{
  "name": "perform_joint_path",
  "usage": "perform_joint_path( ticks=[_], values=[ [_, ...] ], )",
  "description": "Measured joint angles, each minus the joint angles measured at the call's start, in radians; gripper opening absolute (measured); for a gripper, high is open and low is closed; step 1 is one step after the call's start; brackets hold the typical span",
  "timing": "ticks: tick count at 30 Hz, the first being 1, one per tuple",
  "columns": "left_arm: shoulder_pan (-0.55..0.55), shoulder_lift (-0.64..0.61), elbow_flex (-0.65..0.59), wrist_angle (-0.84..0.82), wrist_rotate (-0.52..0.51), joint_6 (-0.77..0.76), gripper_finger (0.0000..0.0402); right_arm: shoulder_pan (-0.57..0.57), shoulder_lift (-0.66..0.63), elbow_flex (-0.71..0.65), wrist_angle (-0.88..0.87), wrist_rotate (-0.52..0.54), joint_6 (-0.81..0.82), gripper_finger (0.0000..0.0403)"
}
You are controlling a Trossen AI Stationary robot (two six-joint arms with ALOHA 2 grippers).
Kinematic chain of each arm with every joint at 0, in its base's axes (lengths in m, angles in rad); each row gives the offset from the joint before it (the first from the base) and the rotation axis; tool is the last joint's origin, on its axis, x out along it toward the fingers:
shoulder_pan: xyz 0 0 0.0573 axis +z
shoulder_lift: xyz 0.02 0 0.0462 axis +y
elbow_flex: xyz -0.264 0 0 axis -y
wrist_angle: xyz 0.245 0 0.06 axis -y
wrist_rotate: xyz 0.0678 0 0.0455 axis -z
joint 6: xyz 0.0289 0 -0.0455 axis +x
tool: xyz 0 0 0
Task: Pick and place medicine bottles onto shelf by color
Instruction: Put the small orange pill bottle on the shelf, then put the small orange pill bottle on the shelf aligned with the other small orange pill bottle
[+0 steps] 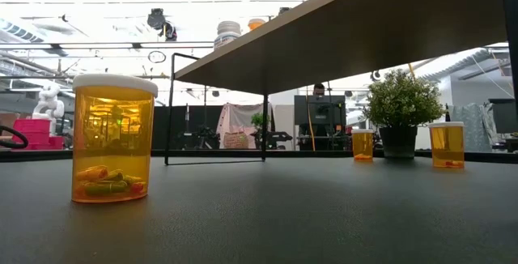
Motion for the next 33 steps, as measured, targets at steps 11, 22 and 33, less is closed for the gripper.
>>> perform_joint_path(
  ticks=[11, 22, 33],
  values=[
    [0.000, 0.000, 0.000, -0.001, 0.000, -0.001, 0.0141, 0.038, -0.113, 0.000, 0.050, 0.086, -0.026, 0.0160],
    [-0.038, 0.000, 0.000, 0.010, 0.075, -0.100, 0.0141, 0.309, -0.333, -0.164, 0.182, 0.500, 0.005, 0.0160],
    [-0.174, 0.033, 0.003, 0.043, 0.021, -0.182, 0.0141, 0.453, -0.638, -0.609, 0.525, 0.549, -0.036, 0.0160]
  ],
)
